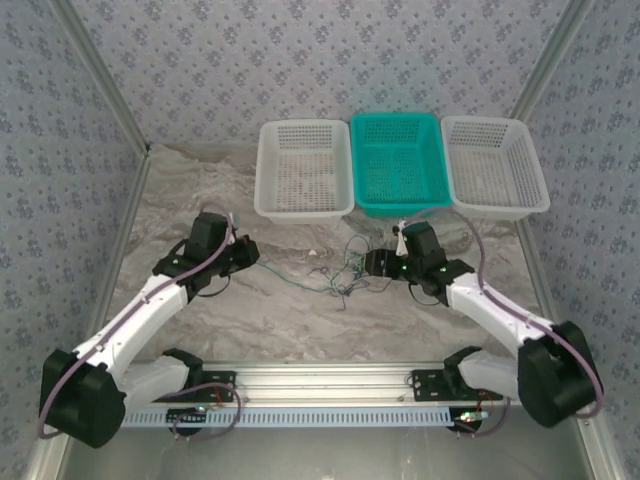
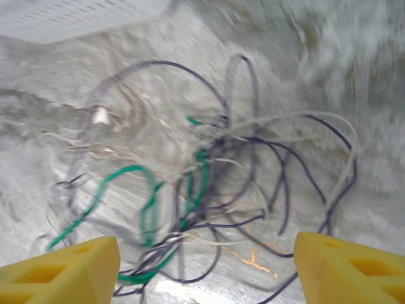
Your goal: Untangle the cables
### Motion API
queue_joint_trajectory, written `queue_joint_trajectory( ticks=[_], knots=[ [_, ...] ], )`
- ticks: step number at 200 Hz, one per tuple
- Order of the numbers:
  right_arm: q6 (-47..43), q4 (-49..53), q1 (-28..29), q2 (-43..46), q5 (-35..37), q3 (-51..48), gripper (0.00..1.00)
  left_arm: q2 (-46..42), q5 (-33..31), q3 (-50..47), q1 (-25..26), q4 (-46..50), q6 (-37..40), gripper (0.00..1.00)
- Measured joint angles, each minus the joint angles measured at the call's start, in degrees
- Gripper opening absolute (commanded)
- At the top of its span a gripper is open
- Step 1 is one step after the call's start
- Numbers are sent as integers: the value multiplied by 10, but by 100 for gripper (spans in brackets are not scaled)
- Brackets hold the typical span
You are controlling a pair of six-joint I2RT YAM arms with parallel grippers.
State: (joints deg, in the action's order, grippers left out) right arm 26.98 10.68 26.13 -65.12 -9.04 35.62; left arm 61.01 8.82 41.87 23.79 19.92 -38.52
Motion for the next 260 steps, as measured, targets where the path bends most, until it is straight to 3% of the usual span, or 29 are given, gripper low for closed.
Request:
queue_joint_trajectory(
  ticks=[28, 51, 77, 106, 139, 153, 166, 175, 194, 231, 260],
  knots=[
    [-65, 13, 58, 36, 19, 50, 79, 12, 2, 3, 7, -6, 17, 0],
    [-78, 40, 106, 16, 43, 110, 70, 13, -2, 7, 9, -7, 21, 0],
    [72, 139, 113, -62, 105, 219, 68, 13, -12, 14, 12, -6, 21, 0],
    [240, 145, 133, -131, 79, 214, 68, 16, -22, 18, 15, -6, 21, 0],
    [329, 142, 176, -216, 50, 205, 67, 26, -29, 19, 24, -6, 20, 0],
    [344, 135, 179, -237, 48, 205, 57, 27, -29, 20, 26, -6, 20, 0],
    [354, 124, 174, -252, 47, 205, 37, 29, -29, 20, 29, -6, 20, 0],
    [361, 115, 168, -261, 47, 204, 32, 29, -29, 20, 29, -6, 20, 0],
    [364, 99, 151, -274, 48, 200, 0, 29, -37, 23, 29, -3, 20, 0],
    [367, 59, 104, -268, 34, 167, 0, 15, -74, 25, 18, 36, -1, 0],
    [366, 14, 50, -211, -18, 106, 0, -30, -55, 22, -56, 65, -23, 0]
  ],
)
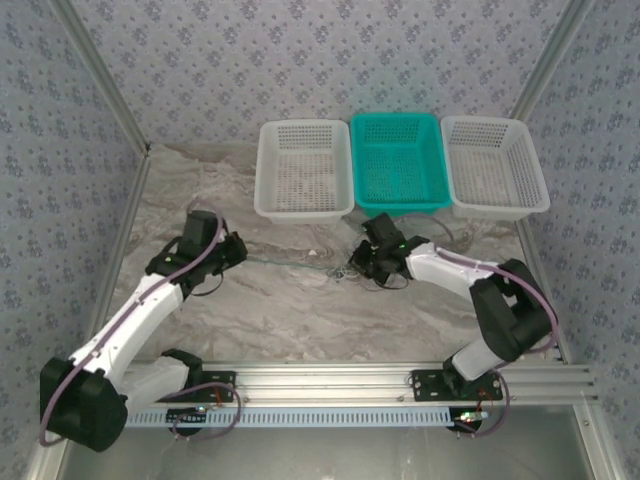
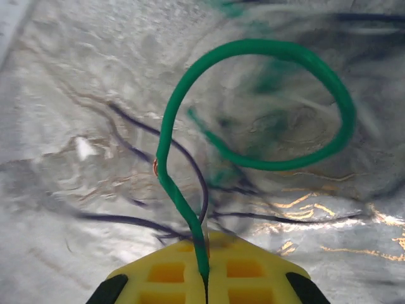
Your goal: Untangle the cables
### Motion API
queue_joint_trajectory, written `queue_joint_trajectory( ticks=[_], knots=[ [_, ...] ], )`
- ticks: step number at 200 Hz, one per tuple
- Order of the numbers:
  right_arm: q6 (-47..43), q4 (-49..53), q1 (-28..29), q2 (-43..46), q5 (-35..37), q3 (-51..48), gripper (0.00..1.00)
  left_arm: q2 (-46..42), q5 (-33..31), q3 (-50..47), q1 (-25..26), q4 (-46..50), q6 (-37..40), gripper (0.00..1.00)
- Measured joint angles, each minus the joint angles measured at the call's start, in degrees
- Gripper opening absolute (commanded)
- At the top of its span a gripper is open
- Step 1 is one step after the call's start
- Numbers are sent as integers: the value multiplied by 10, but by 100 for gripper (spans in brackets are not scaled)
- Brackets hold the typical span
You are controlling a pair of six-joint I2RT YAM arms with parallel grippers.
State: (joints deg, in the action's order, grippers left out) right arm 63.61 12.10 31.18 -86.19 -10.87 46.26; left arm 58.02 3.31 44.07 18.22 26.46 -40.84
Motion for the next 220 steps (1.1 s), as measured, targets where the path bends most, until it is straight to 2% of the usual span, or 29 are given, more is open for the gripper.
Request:
queue_joint_trajectory(
  ticks=[26, 40, 79, 94, 112, 134, 144, 159, 220],
  knots=[
    [-10, -7, -89, 61, -9, -61, 0, -36, -1, -4, -81, 24, 1, 0],
    [-18, 4, -115, 73, -7, -80, 0, -35, 11, -10, -84, 23, 1, 0],
    [-38, 29, -117, 81, -2, -84, 0, -6, 29, -44, -84, 10, -2, 0],
    [-44, 43, -137, 91, -8, -85, 0, -5, 26, -45, -84, 14, -2, 0],
    [-46, 42, -204, 123, -32, -105, 0, -8, 18, -45, -101, 30, -1, 0],
    [-57, 63, -315, 162, -15, -143, 0, -17, -6, -44, -176, 54, 6, 0],
    [-62, 75, -346, 169, -5, -154, 0, -22, -17, -44, -209, 60, 8, 0],
    [-67, 89, -362, 176, -1, -160, 0, -28, -23, -44, -227, 64, 9, 0],
    [-94, 96, -374, 182, -7, -156, 0, -30, 18, -45, -228, 44, 8, 0]
  ],
)
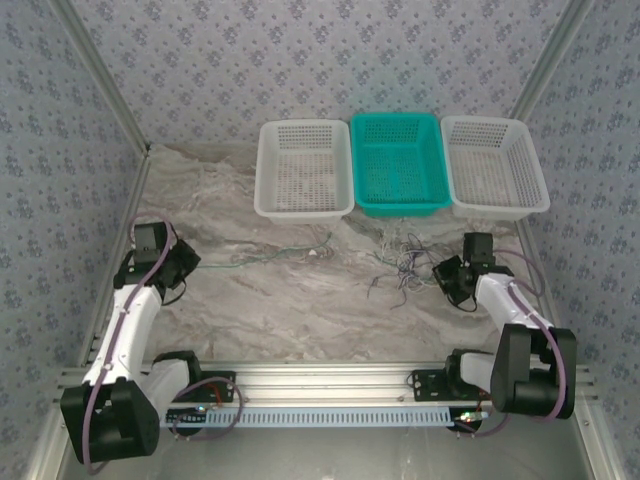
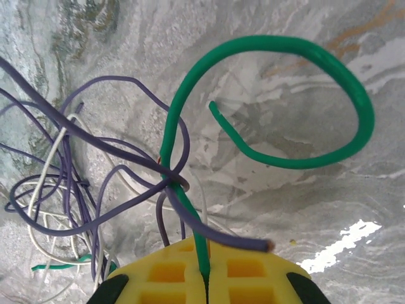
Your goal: Untangle the cables
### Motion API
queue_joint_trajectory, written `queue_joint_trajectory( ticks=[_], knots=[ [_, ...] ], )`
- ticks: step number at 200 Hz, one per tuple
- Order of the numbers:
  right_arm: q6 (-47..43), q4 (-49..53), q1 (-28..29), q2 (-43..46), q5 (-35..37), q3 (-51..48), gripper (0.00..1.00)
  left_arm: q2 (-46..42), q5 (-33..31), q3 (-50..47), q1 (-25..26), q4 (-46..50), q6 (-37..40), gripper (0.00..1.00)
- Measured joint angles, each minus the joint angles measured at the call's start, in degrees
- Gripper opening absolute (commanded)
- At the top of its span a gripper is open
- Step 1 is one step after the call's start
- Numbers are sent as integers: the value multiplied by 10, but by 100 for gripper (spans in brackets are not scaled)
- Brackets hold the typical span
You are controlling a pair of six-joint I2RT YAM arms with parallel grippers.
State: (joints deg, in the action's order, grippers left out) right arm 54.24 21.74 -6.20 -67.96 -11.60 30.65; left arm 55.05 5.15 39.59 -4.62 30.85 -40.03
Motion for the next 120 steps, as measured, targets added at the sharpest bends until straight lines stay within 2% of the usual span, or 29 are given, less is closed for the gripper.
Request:
queue_joint_trajectory(
  ticks=[37, 64, 96, 120],
  knots=[
    [-49, 1, 49, 1, -22, 37, 0, -42, 92, 8, 7, -23, 13, 0],
    [-72, 1, 92, 5, -26, 64, 0, -38, 146, 87, 59, -19, 26, 0],
    [-81, 4, 107, 7, -26, 78, 0, -19, 161, 201, 135, -18, 36, 0],
    [-85, 9, 110, 10, -25, 83, 0, -2, 160, 271, 161, -20, 38, 0]
  ],
)
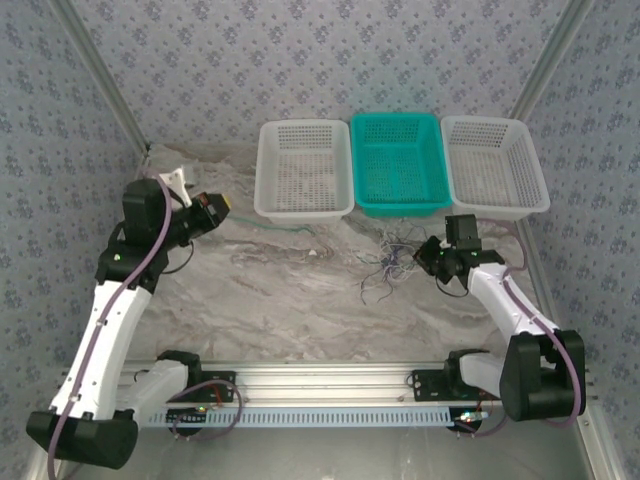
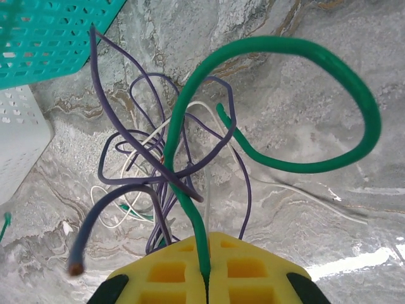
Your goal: Untangle the cables
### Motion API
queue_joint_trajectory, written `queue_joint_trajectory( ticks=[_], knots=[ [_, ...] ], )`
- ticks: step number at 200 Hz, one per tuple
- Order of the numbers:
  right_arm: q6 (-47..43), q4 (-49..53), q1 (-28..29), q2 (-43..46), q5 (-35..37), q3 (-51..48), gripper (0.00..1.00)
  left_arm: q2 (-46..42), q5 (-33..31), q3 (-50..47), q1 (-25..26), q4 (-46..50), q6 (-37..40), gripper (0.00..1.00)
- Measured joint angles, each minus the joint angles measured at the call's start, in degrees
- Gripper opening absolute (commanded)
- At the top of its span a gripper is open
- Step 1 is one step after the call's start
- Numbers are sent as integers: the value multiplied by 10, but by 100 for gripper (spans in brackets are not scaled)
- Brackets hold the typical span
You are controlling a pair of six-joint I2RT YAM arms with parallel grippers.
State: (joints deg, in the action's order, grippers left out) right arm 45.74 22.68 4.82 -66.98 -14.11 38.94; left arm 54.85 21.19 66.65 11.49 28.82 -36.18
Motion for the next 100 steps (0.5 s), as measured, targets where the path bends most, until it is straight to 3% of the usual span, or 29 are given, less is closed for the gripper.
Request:
queue_joint_trajectory(
  ticks=[51, 100],
  knots=[
    [-2, 16, 8, 27, 13, 0, 0, 75, -12, 117, 14, -32, 3, 0],
    [-4, 27, 12, 42, 21, 0, 0, 181, -105, 173, 35, -92, 70, 0]
  ],
)
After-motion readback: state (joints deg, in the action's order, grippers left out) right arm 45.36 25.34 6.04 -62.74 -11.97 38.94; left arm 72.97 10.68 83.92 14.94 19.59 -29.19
